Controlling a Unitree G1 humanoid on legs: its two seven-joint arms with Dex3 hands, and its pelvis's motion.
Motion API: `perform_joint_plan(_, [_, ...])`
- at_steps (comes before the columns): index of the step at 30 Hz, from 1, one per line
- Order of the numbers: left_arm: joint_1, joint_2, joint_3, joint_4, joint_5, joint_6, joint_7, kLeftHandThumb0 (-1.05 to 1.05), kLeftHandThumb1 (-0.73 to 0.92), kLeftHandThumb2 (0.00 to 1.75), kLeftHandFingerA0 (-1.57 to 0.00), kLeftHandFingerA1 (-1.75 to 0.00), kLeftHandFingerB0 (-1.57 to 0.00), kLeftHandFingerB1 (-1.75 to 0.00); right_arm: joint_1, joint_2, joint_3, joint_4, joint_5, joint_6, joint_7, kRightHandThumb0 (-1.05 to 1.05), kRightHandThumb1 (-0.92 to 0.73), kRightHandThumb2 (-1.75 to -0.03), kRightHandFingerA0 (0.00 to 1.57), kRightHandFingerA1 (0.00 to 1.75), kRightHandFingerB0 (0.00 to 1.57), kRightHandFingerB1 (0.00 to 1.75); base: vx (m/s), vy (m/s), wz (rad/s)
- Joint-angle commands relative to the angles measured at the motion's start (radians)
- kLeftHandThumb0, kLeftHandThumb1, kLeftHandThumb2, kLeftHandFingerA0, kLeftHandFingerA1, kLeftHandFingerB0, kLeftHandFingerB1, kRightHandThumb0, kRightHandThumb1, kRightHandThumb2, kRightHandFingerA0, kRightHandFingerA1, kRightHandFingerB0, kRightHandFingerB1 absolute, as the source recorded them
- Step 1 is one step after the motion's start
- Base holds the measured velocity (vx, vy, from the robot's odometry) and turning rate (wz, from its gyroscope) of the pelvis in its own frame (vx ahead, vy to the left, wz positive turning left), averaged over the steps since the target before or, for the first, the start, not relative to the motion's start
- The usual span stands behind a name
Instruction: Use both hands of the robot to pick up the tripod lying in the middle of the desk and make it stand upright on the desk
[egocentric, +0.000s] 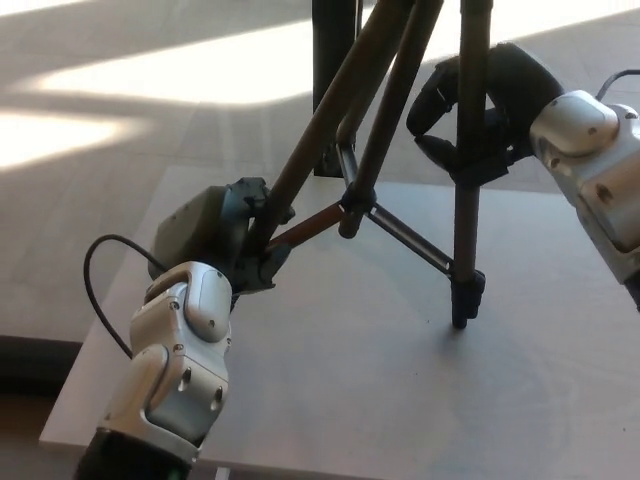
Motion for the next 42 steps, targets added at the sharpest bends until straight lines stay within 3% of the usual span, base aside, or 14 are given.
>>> perform_joint_plan(1, [0.064,-0.03,0.054,-0.037,-0.06,0.14,-0.005,-0.29,0.69,0.68,-1.12,-1.37,-0.66,-0.71,0.023,0.003,0.041,0.079,-0.116,0.013,0.034,-0.27,-0.56,-1.05,0.92,1.7,0.68,1.41,0.0,0.0,0.0])
perform_joint_plan(3, [0.086,-0.026,0.034,-0.051,-0.041,0.155,-0.018,-0.28,0.64,0.78,-1.16,-1.42,-0.77,-1.02,0.017,0.029,0.046,0.106,-0.123,0.032,0.023,-0.32,-0.52,-1.08,1.18,1.33,0.72,0.97,0.0,0.0,0.0])
perform_joint_plan(4, [0.092,-0.019,0.016,-0.037,-0.029,0.164,-0.028,-0.25,0.67,0.72,-1.11,-1.39,-0.71,-0.8,0.027,0.03,0.05,0.109,-0.125,0.008,0.038,-0.27,-0.51,-1.07,0.93,1.75,0.71,1.48,0.0,0.0,0.0])
perform_joint_plan(5, [0.099,-0.021,0.019,-0.025,-0.036,0.158,-0.021,-0.24,0.68,0.71,-1.1,-1.33,-0.69,-0.72,0.033,0.036,0.048,0.115,-0.124,-0.007,0.041,-0.36,-0.48,-1.12,1.22,1.38,0.97,1.22,0.0,0.0,0.0])
perform_joint_plan(7, [0.112,-0.031,0.024,-0.024,-0.05,0.158,-0.014,-0.28,0.7,0.65,-1.12,-1.27,-0.55,-0.58,0.046,0.04,0.053,0.112,-0.139,-0.026,0.04,-0.29,-0.52,-1.12,1.0,1.75,0.82,1.53,0.0,0.0,0.0])
perform_joint_plan(21, [0.148,-0.031,0.034,-0.018,-0.111,0.121,0.001,-0.24,0.68,0.79,-1.09,-1.43,-0.77,-1.11,0.066,0.093,0.023,0.121,-0.196,-0.082,0.063,-0.28,-0.58,-1.1,1.0,1.75,0.85,1.5,0.0,0.0,0.0])
perform_joint_plan(24, [0.124,-0.012,0.033,-0.012,-0.116,0.14,-0.006,-0.26,0.71,0.68,-1.11,-1.33,-0.62,-0.68,0.065,0.102,-0.008,0.134,-0.193,-0.054,0.071,-0.31,-0.6,-1.02,0.98,1.75,0.84,1.48,0.0,0.0,0.0])
perform_joint_plan(28, [0.128,0.037,0.002,-0.03,-0.107,0.099,-0.029,-0.23,0.69,0.72,-1.1,-1.26,-0.74,-0.83,0.092,0.093,-0.03,0.123,-0.2,-0.08,0.076,-0.22,-0.58,-1.04,0.92,1.75,0.82,1.32,0.0,0.0,0.0])
perform_joint_plan(29, [0.118,0.043,0.007,-0.033,-0.116,0.117,-0.036,-0.21,0.72,0.7,-1.12,-1.11,-0.75,-0.76,0.105,0.087,-0.036,0.116,-0.207,-0.098,0.064,-0.26,-0.69,-0.79,0.89,1.42,0.61,0.69,0.0,0.0,0.0])
perform_joint_plan(31, [0.111,0.046,0.012,-0.036,-0.129,0.139,-0.041,-0.39,0.73,0.61,-0.92,-0.79,-0.42,-0.54,0.11,0.087,-0.061,0.107,-0.185,-0.07,0.093,-0.47,-0.67,-0.6,0.58,0.74,0.15,0.31,0.0,0.0,0.0])
perform_joint_plan(32, [0.104,0.048,0.018,-0.044,-0.137,0.165,-0.059,-0.59,0.6,0.58,-0.49,-0.82,-0.09,-0.33,0.114,0.077,-0.074,0.097,-0.162,-0.06,0.141,-0.8,-0.44,-0.77,0.0,0.1,0.0,0.01,0.0,0.0,0.0])
perform_joint_plan(34, [0.089,0.064,0.03,-0.043,-0.162,0.183,-0.102,-0.81,0.45,0.79,-0.01,-0.27,0.0,0.0,0.112,0.034,-0.036,0.078,-0.187,-0.057,0.234,-0.85,-0.52,-0.74,0.0,0.0,0.0,0.0,0.0,0.0,0.0])
perform_joint_plan(36, [0.087,0.078,0.02,-0.045,-0.159,0.186,-0.116,-0.75,0.62,0.59,0.0,0.0,0.0,0.0,0.115,0.017,-0.025,0.065,-0.194,-0.056,0.257,-0.95,-0.54,-0.72,0.0,0.0,0.0,0.0,0.0,0.0,0.0])
perform_joint_plan(42, [0.069,0.137,-0.004,-0.047,-0.137,0.184,-0.129,-0.87,0.56,0.76,0.0,0.0,0.0,0.0,0.128,-0.043,-0.018,0.01,-0.193,-0.092,0.343,-1.05,-0.62,-0.61,0.0,0.0,0.0,0.0,0.0,0.0,0.0])
